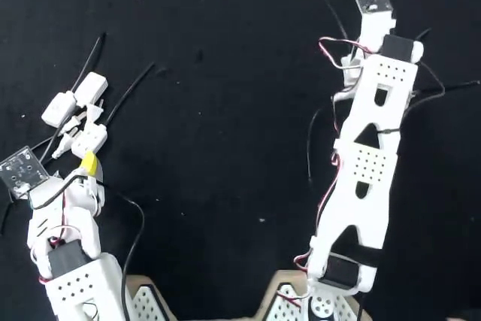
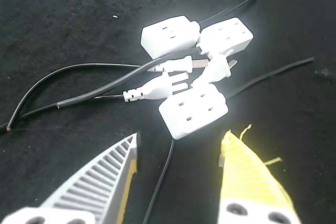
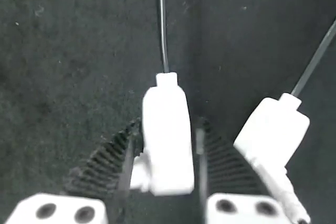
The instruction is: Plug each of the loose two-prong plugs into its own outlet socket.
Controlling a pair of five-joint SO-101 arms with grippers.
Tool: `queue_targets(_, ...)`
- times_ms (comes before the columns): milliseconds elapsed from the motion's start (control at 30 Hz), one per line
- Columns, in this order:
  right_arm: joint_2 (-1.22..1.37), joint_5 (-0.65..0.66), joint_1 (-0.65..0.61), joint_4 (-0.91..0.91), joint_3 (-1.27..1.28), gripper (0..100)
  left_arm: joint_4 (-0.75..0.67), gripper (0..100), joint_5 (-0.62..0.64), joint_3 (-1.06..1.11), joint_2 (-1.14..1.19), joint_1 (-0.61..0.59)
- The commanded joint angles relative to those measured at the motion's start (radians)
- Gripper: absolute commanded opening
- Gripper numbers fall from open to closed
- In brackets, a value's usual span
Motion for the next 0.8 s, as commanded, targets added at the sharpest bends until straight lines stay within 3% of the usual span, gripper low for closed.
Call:
queue_targets(0,-0.045,-0.011,0.012,0.011,-0.067,21.7,-0.012,25,0.008,-0.064,-0.005,0.016)
queue_targets(367,-0.314,-0.017,-0.055,0.103,-0.056,21.9,-0.015,25,0.008,-0.062,-0.005,0.016)
queue_targets(500,-0.456,-0.106,-0.084,0.107,-0.005,21.9,-0.015,25,0.008,-0.062,-0.005,0.016)
queue_targets(767,-0.947,-0.124,-0.219,0.098,0.690,21.9,-0.015,25,0.008,-0.062,-0.005,0.016)
